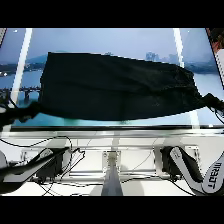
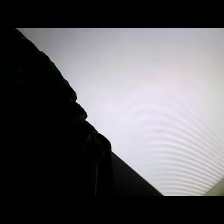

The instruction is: Fold the clothes and pants, and hang the long-sleeved shirts on hangers.

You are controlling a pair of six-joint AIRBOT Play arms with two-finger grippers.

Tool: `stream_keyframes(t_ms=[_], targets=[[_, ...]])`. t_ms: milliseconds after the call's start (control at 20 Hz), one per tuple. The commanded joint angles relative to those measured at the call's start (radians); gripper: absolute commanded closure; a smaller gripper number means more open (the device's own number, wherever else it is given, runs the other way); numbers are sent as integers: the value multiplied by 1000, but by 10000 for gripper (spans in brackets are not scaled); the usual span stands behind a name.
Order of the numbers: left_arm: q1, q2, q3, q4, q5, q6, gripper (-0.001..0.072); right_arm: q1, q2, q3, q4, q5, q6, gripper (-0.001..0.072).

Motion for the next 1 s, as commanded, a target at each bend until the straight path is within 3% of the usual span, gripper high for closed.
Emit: stream_keyframes(t_ms=[0, 350, 600, 800, 950], targets=[[-20, 31, 167, -13, -116, 0, 685, 0, 43, 102, -46, 207, -16, 650], [-81, 61, 453, -10, -135, -64, 690, 2, 42, 304, -105, 594, -129, 652], [-219, -132, 528, 81, -6, -172, 691, 19, -50, 307, -101, 531, -129, 652], [-330, -393, 728, 82, 24, -232, 691, 155, -275, 370, -105, 509, -129, 652], [-370, -571, 950, 82, 24, -303, 691, 221, -475, 542, -100, 441, -84, 651]])
